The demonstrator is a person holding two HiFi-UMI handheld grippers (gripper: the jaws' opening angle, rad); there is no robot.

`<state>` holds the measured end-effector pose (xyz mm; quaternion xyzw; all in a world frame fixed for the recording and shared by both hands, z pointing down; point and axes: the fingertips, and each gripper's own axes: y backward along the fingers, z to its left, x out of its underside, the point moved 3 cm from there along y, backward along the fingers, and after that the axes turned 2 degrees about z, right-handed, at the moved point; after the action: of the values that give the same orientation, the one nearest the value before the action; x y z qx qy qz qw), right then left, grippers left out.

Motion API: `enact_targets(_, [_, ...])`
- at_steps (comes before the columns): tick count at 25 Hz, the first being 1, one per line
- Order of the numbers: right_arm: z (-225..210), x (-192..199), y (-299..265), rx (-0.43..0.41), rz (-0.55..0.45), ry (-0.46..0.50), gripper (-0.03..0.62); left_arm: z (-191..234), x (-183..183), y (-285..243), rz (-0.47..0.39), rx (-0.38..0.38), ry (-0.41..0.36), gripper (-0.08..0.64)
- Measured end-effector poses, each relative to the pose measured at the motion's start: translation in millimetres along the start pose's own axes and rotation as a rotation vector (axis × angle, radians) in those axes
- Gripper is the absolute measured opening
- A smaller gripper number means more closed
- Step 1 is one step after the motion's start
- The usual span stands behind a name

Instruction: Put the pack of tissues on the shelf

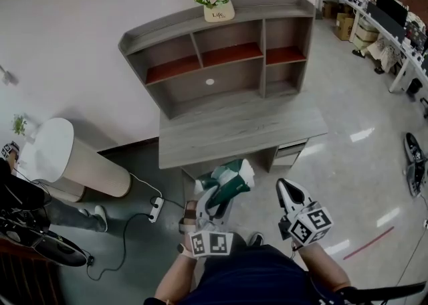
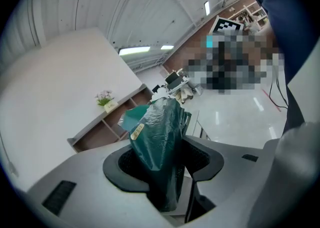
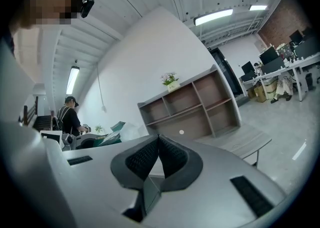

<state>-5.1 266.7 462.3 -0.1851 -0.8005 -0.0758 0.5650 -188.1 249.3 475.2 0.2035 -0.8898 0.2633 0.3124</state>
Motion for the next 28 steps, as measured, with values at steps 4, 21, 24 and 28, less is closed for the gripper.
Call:
enact_targets(4, [-5, 6, 0, 0.007, 0.011, -0.021, 0.011, -4, 0, -3, 0.014, 0.012, -0.019, 0.21])
enact_targets(21, [-68, -28, -68, 0.127, 0.003, 0.0, 0.011, 51, -3, -111, -0.067, 0.052, -0.031, 0.21])
enact_targets(24, [-79, -39, -89, 0.148, 0.004, 0.016, 0.011, 69, -4, -136, -0.088, 0.056, -0.032, 0.21])
enact_targets(28, [-84, -46, -114, 0.172, 0.022, 0.025, 0.011, 88, 2, -162, -0.107, 0.074, -0.021, 0.21])
